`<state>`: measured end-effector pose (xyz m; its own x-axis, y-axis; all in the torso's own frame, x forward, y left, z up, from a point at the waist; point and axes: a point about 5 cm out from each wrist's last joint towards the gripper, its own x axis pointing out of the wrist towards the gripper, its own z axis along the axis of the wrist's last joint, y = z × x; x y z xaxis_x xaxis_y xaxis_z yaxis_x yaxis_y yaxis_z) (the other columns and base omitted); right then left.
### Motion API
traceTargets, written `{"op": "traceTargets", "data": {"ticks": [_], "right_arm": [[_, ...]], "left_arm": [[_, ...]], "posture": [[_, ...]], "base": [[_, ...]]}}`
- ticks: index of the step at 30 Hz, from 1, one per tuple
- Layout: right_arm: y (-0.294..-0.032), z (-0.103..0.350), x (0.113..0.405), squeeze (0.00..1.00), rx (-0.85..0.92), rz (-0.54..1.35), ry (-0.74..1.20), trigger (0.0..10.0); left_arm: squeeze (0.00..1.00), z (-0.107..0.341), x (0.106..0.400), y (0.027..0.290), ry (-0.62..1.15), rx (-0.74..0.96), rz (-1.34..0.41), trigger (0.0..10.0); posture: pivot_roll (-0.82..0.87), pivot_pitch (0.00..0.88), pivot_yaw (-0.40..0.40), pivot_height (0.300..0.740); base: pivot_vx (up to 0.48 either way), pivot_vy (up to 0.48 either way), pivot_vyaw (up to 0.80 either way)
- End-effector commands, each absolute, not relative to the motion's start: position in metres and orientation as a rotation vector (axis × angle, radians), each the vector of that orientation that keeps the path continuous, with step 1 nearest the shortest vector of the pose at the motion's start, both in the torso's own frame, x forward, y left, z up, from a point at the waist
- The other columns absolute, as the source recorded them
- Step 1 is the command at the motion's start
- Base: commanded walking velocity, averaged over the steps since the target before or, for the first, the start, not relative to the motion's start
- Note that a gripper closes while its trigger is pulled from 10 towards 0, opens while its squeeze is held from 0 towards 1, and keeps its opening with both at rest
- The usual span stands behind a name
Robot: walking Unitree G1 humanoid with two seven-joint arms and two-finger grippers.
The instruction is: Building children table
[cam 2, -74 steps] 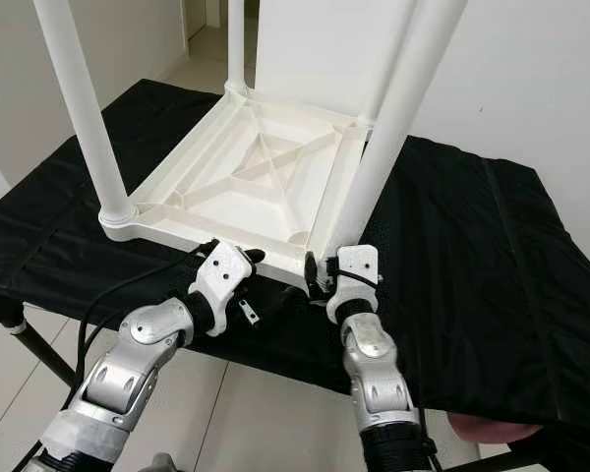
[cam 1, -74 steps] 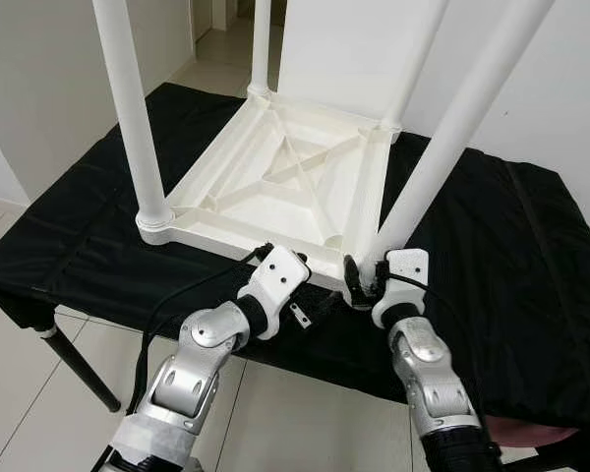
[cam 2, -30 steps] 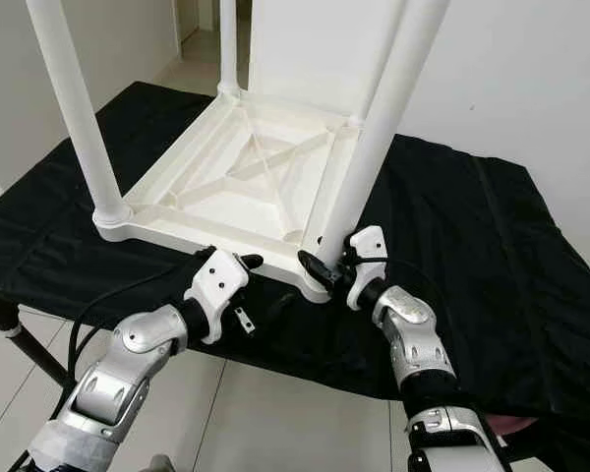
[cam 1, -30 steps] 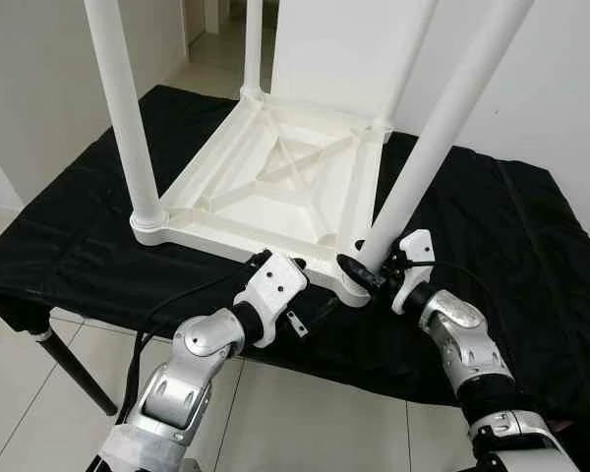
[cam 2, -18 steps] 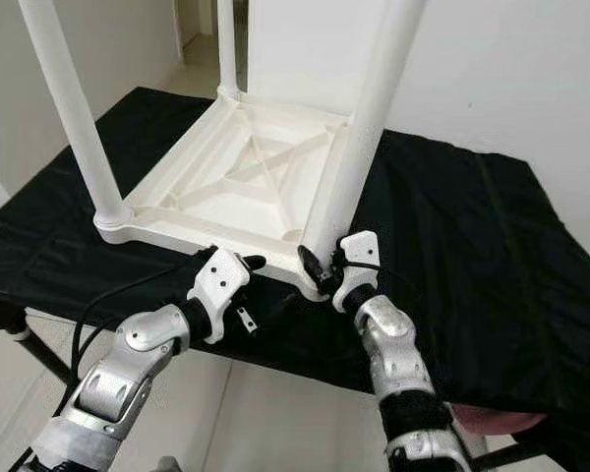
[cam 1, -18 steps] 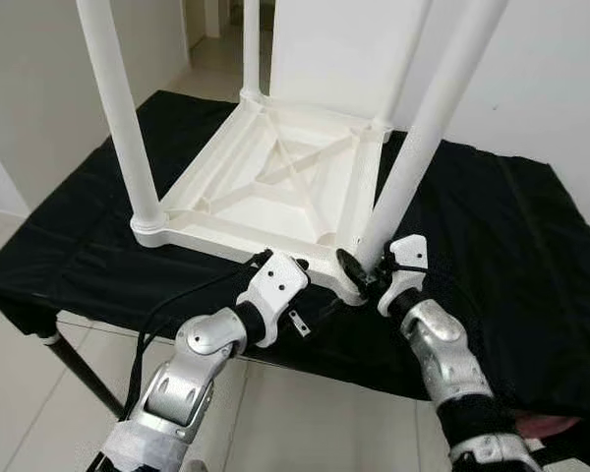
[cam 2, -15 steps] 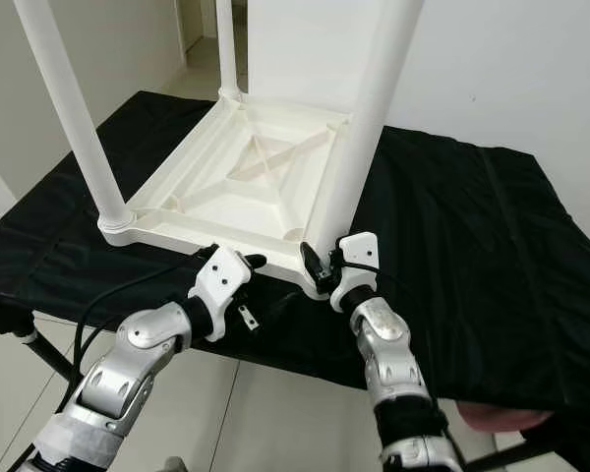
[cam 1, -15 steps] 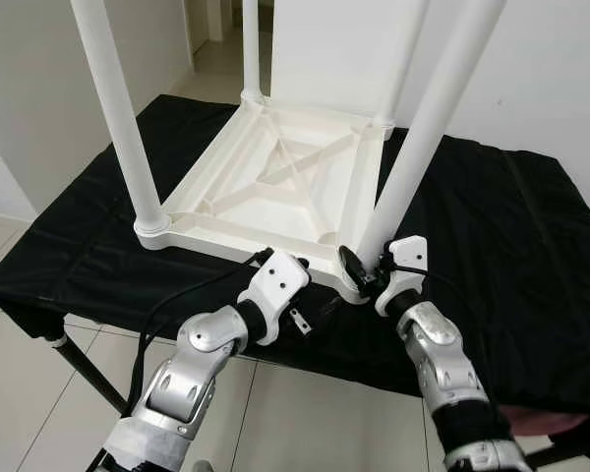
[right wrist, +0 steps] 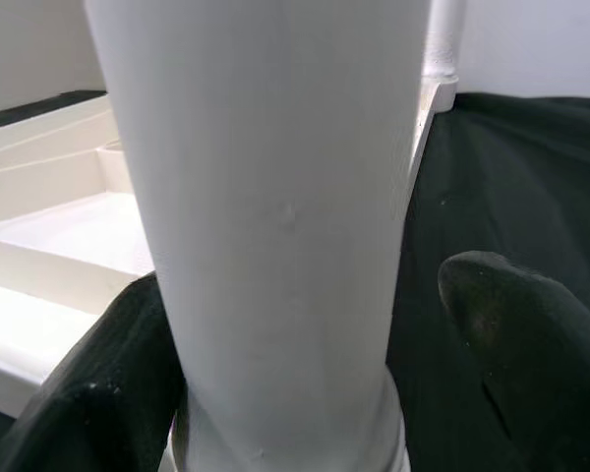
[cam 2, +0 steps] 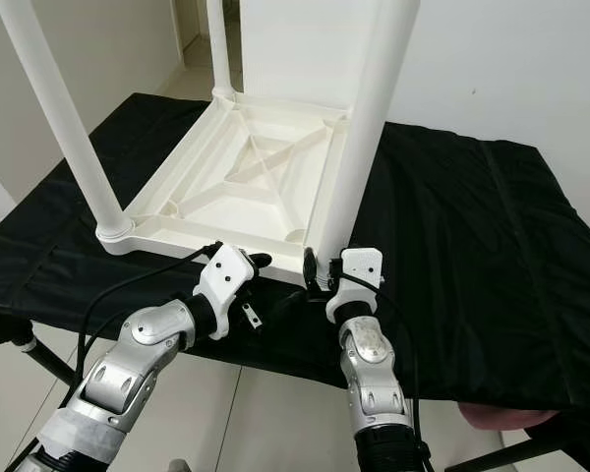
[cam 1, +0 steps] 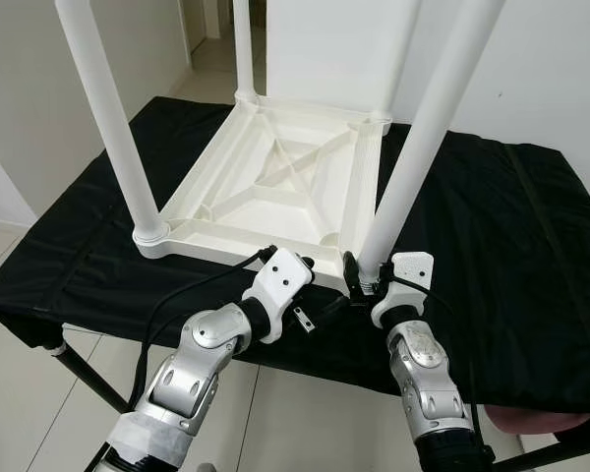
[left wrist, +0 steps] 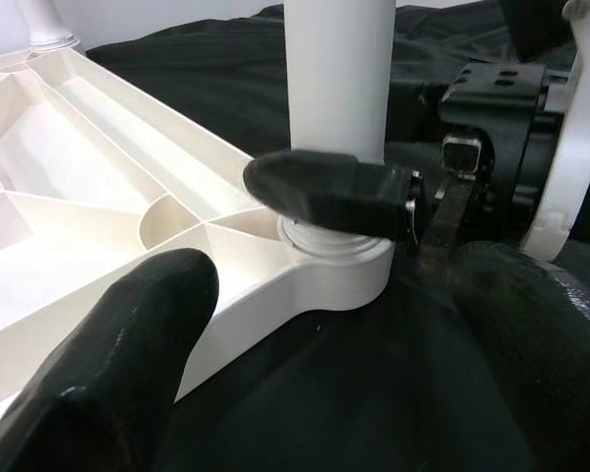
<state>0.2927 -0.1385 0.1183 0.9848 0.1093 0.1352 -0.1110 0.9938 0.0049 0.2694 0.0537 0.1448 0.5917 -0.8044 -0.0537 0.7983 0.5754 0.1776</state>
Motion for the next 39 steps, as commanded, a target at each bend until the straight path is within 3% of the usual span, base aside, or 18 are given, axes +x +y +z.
{"op": "traceTargets", "data": {"ticks": [1, 7, 9, 19, 20, 22, 25, 26, 38, 39], "right_arm": [[-0.14, 0.121, 0.292, 0.0, 0.025, 0.172, -0.145, 10.0], [-0.146, 0.128, 0.297, 0.0, -0.015, 0.329, -0.156, 10.0], [-0.156, 0.133, 0.305, 0.0, -0.052, 0.464, -0.14, 10.0], [-0.163, 0.127, 0.326, 0.0, -0.115, 0.616, -0.055, 10.0], [-0.161, 0.123, 0.327, 0.0, -0.117, 0.647, -0.032, 5.3], [-0.159, 0.116, 0.33, 0.0, -0.13, 0.677, 0.001, 2.2], [-0.159, 0.116, 0.33, 0.0, -0.13, 0.677, 0.001, 2.2], [-0.158, 0.115, 0.332, 0.0, -0.124, 0.684, 0.009, 0.0], [-0.163, 0.112, 0.328, 0.0, -0.069, 0.669, 0.009, 0.0], [-0.163, 0.111, 0.326, 0.0, -0.068, 0.65, 0.006, 3.0]], "left_arm": [[0.0, 0.142, 0.267, 0.053, -0.025, 0.203, -0.984, 10.0], [0.0, 0.138, 0.263, 0.055, -0.017, 0.218, -0.986, 10.0], [0.0, 0.135, 0.259, 0.059, -0.002, 0.223, -1.002, 10.0], [0.0, 0.136, 0.255, 0.062, 0.005, 0.208, -1.043, 10.0], [0.0, 0.136, 0.255, 0.062, 0.005, 0.208, -1.045, 10.0], [0.0, 0.136, 0.256, 0.062, 0.003, 0.21, -1.046, 10.0], [0.0, 0.136, 0.256, 0.062, 0.003, 0.21, -1.046, 10.0], [0.0, 0.137, 0.257, 0.062, -0.002, 0.216, -1.044, 10.0], [0.0, 0.138, 0.256, 0.061, -0.007, 0.211, -1.039, 10.0], [0.0, 0.138, 0.256, 0.06, -0.006, 0.208, -1.04, 10.0]], "posture": [[-0.08, 0.0, -0.013, 0.74], [-0.06, 0.0, -0.026, 0.74], [-0.06, 0.0, -0.033, 0.74], [-0.04, 0.0, -0.036, 0.74], [-0.04, 0.0, -0.034, 0.74], [-0.03, 0.0, -0.035, 0.74], [-0.03, 0.0, -0.035, 0.74], [-0.03, 0.0, -0.035, 0.74], [-0.03, 0.0, -0.048, 0.74], [-0.04, 0.0, -0.051, 0.74]], "base": [[0.0, 0.0, 0.0], [0.0, 0.0, 0.0], [0.0, 0.0, 0.0], [0.0, 0.0, 0.0], [0.0, 0.0, 0.0], [0.0, 0.0, 0.0], [0.0, 0.0, 0.0], [0.0, 0.0, 0.0], [0.0, 0.0, 0.0], [0.0, 0.0, 0.0]]}}
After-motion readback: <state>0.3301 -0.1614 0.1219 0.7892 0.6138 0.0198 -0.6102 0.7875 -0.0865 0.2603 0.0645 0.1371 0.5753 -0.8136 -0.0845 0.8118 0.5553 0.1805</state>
